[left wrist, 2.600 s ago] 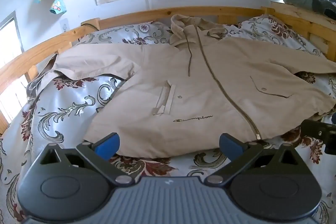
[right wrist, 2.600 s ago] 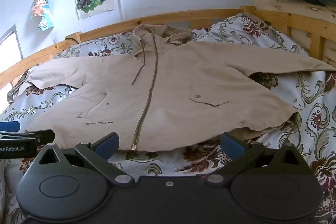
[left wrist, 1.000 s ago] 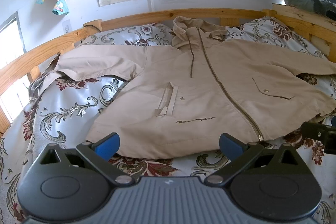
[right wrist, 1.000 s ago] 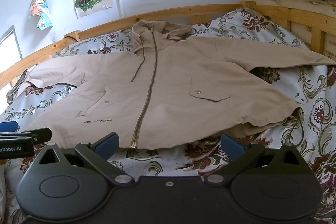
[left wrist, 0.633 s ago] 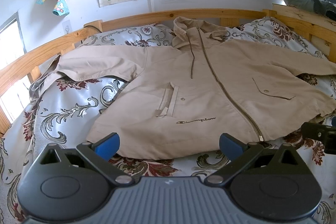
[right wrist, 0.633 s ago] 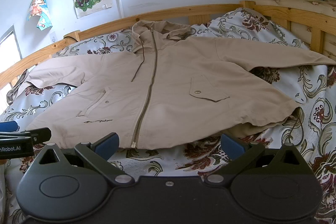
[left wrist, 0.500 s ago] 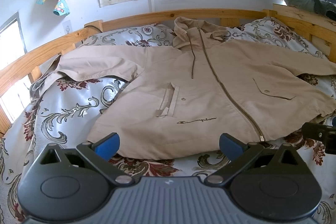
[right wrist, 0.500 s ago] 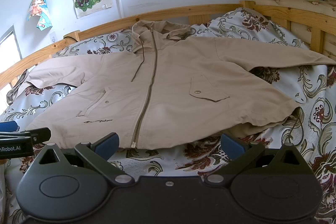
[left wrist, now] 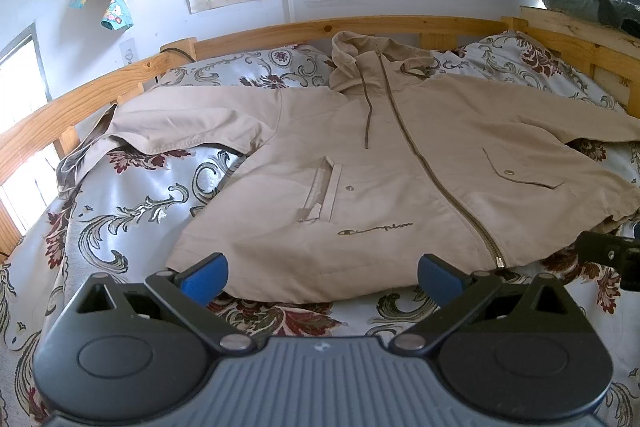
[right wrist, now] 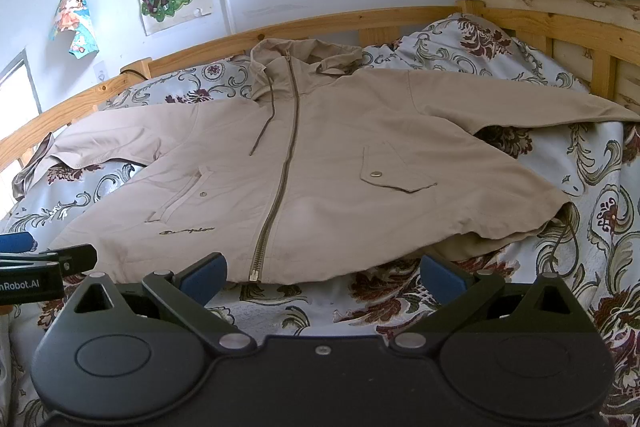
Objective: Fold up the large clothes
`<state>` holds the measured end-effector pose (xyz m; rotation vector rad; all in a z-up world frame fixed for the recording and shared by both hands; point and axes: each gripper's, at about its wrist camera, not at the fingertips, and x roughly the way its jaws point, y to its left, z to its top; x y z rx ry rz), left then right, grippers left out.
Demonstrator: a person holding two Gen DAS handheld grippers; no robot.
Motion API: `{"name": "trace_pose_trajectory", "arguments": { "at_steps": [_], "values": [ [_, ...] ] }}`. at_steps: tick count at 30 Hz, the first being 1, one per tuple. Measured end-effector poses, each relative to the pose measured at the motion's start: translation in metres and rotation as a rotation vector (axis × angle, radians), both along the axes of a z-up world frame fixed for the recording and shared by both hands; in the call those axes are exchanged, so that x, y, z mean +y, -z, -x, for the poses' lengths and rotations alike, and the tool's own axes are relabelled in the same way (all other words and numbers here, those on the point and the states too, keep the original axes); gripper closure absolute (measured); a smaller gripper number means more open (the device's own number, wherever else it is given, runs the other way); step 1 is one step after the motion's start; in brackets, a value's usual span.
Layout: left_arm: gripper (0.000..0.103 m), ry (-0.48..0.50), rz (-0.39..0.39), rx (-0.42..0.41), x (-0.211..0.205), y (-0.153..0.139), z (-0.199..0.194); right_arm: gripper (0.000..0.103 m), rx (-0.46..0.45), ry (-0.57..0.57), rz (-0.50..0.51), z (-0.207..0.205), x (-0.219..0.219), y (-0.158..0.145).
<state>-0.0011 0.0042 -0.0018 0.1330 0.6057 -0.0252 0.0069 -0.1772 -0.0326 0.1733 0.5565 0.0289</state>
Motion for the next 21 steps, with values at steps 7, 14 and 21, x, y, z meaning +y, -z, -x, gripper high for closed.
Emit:
{"name": "trace_pose_trajectory", "arguments": {
  "at_steps": [7,14,21],
  "values": [
    [0.001,0.0,-0.006,0.018,-0.001,0.004,-0.001,0.001,0.011,0.038,-0.01,0.0,-0.005,0.004],
    [0.001,-0.006,-0.03,0.067,-0.007,0.007,-0.009,0.001,0.016,0.072,-0.002,0.002,-0.006,-0.001],
    [0.001,0.089,-0.083,0.212,-0.022,-0.018,-0.062,0.001,-0.084,0.284,-0.084,0.009,-0.054,-0.031]
  ]
}}
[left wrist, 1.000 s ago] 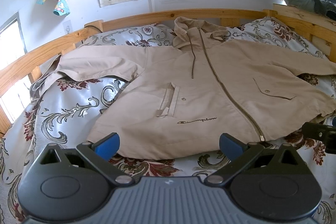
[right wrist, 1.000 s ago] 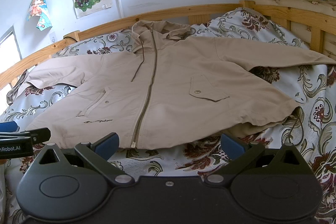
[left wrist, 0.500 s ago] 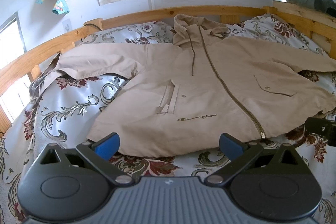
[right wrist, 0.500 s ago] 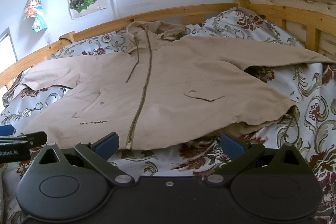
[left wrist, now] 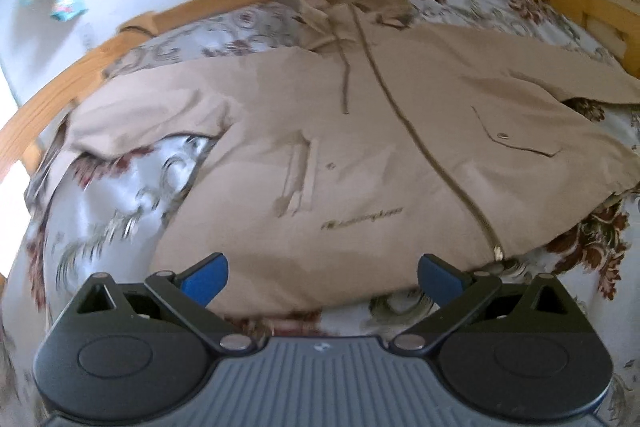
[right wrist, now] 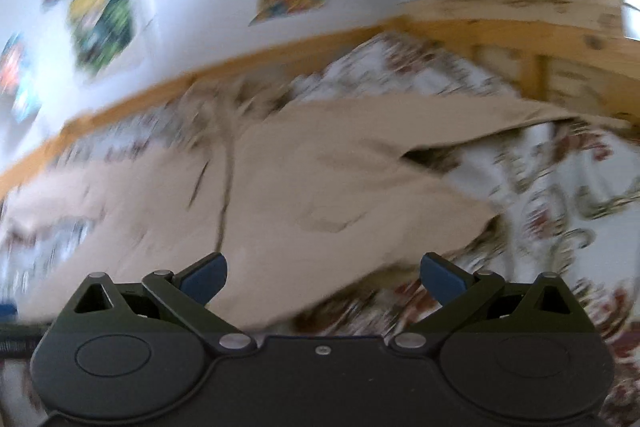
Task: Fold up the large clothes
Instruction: 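Grasp the jacket hem with the right tool and lift it up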
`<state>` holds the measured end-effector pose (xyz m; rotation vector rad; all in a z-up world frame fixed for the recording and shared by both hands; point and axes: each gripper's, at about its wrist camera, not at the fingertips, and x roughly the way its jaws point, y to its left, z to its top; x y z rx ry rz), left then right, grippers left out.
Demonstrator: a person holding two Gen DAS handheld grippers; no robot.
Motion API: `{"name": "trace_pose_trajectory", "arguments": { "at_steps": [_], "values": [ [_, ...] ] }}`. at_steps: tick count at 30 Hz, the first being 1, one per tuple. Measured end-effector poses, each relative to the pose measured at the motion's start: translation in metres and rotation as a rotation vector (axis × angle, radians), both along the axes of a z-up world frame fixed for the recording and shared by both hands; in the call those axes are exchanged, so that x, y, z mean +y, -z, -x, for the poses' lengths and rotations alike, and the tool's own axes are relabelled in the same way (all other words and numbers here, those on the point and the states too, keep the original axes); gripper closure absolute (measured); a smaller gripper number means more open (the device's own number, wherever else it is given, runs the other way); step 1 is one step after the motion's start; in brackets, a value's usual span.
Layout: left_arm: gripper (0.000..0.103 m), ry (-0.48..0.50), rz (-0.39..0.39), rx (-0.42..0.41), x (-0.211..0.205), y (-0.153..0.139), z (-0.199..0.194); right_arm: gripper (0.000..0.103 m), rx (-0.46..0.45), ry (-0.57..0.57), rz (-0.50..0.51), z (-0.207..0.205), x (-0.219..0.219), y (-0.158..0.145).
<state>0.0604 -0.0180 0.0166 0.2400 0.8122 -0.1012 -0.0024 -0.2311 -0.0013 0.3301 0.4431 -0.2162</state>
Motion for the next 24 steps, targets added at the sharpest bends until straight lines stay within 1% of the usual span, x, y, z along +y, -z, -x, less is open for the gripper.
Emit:
{"name": "trace_pose_trajectory", "arguments": {
  "at_steps": [2,4,6,9,12,14,17,20,22,24],
  "values": [
    [0.001,0.071,-0.013,0.054,-0.007,-0.018,-0.022,0.001,-0.032,0.072,-0.026,0.004,-0.026,-0.013],
    [0.001,0.118,-0.017,0.072,-0.013,-0.036,-0.041,0.001,-0.061,0.142,-0.02,0.012,-0.057,-0.023],
    [0.001,0.131,-0.004,0.056,-0.019,-0.05,-0.057,0.001,-0.079,0.204,-0.013,0.014,-0.089,-0.029],
    [0.001,0.145,0.027,-0.007,-0.03,-0.058,-0.077,0.001,-0.085,0.318,-0.042,0.008,-0.139,-0.031],
    [0.001,0.163,0.053,-0.069,-0.042,-0.049,-0.093,0.002,-0.107,0.399,-0.089,-0.009,-0.18,-0.027],
    [0.001,0.179,0.072,-0.069,-0.045,-0.038,-0.101,0.003,-0.105,0.454,-0.119,-0.026,-0.207,-0.02],
    [0.001,0.182,0.094,-0.039,-0.042,-0.018,-0.108,0.006,-0.088,0.554,-0.159,-0.054,-0.238,-0.008],
    [0.001,0.18,0.095,0.007,-0.027,0.0,-0.11,0.009,-0.053,0.678,-0.204,-0.076,-0.266,0.007],
    [0.001,0.177,0.081,0.026,-0.015,0.01,-0.11,0.01,-0.032,0.757,-0.233,-0.085,-0.279,0.017],
    [0.001,0.168,0.057,0.04,-0.004,0.017,-0.11,0.011,-0.02,0.826,-0.24,-0.091,-0.286,0.025]
  ]
}}
